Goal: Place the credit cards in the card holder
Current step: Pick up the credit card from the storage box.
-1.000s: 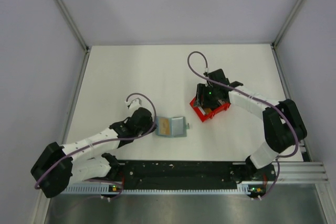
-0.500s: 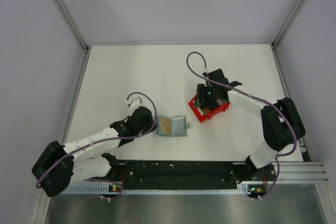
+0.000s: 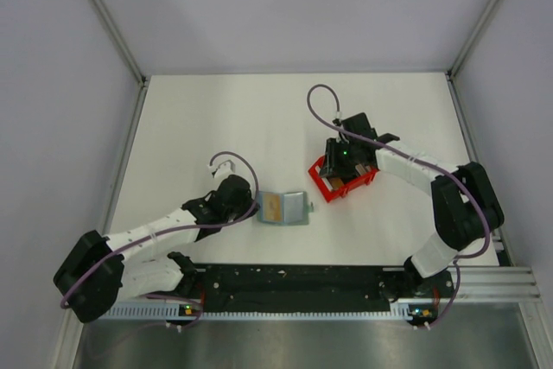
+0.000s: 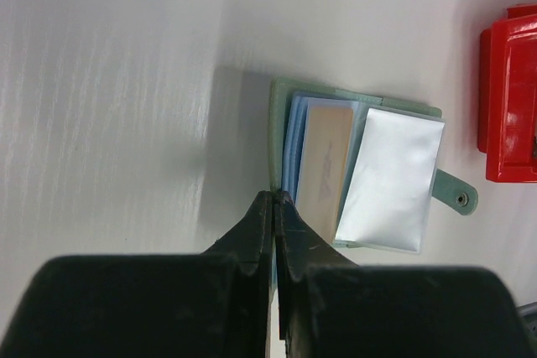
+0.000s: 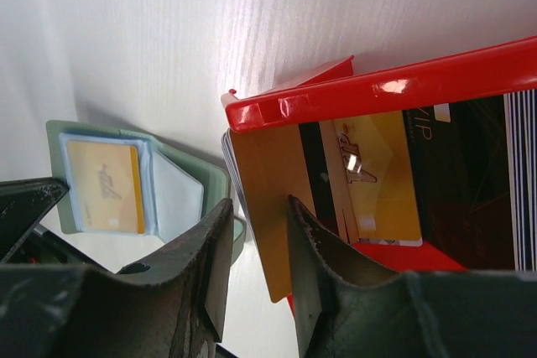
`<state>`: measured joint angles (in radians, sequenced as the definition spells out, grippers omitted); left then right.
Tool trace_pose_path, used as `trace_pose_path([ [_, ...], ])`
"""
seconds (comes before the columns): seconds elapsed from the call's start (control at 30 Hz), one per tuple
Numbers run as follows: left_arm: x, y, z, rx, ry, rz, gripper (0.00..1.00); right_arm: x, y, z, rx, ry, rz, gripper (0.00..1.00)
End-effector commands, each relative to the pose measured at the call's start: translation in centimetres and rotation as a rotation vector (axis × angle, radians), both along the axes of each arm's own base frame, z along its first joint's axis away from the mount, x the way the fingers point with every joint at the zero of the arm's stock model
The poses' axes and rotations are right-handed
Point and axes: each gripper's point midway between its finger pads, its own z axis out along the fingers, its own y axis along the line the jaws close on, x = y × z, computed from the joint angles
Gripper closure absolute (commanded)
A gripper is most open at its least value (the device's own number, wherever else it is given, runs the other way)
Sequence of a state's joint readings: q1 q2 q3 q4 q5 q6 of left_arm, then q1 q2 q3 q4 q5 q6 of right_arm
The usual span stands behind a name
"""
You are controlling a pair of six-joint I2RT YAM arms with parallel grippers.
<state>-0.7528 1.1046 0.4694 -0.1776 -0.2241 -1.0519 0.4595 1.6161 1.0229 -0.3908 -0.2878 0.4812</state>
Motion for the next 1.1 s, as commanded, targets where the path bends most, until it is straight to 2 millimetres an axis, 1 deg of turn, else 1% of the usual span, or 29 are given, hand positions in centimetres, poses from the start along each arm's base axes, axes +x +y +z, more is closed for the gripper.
trace_pose_path([
  [0.0, 1.1, -0.9, 1.4, -0.039, -0.043, -0.004, 1.00, 1.0, 0.4, 3.0, 0.054, -0.080, 0.001, 0.69],
  [0.23, 1.2, -0.9, 1.2, -0.037, -0.036, -0.004, 1.00, 1.0, 0.5, 3.1, 0.064, -0.077, 0.007, 0.77],
  [0.33, 1.1, -1.1, 0.9, -0.038, -0.027, -0.009, 1.00, 1.0, 0.4, 3.0, 0.063, -0.073, 0.005, 0.83],
  [0.4, 1.1, -1.2, 0.8, -0.038, -0.023, -0.013, 1.00, 1.0, 0.4, 2.8, 0.061, -0.070, 0.006, 0.89],
  [0.53, 1.2, -1.1, 0.8, -0.037, -0.021, -0.011, 1.00, 1.3, 0.0, 3.1, 0.061, -0.077, -0.005, 0.91],
  [0.7, 1.1, -1.1, 0.8, -0.036, -0.020, -0.011, 1.00, 2.1, -1.0, 3.0, 0.032, -0.100, -0.034, 0.91],
  [0.87, 1.2, -1.0, 0.8, -0.032, -0.021, -0.008, 1.00, 2.1, -1.3, 2.0, 0.009, -0.083, -0.034, 0.91],
  [1.07, 1.1, -1.0, 0.7, -0.033, -0.019, -0.008, 1.00, 1.7, -1.5, 0.7, -0.011, -0.049, -0.028, 0.86],
])
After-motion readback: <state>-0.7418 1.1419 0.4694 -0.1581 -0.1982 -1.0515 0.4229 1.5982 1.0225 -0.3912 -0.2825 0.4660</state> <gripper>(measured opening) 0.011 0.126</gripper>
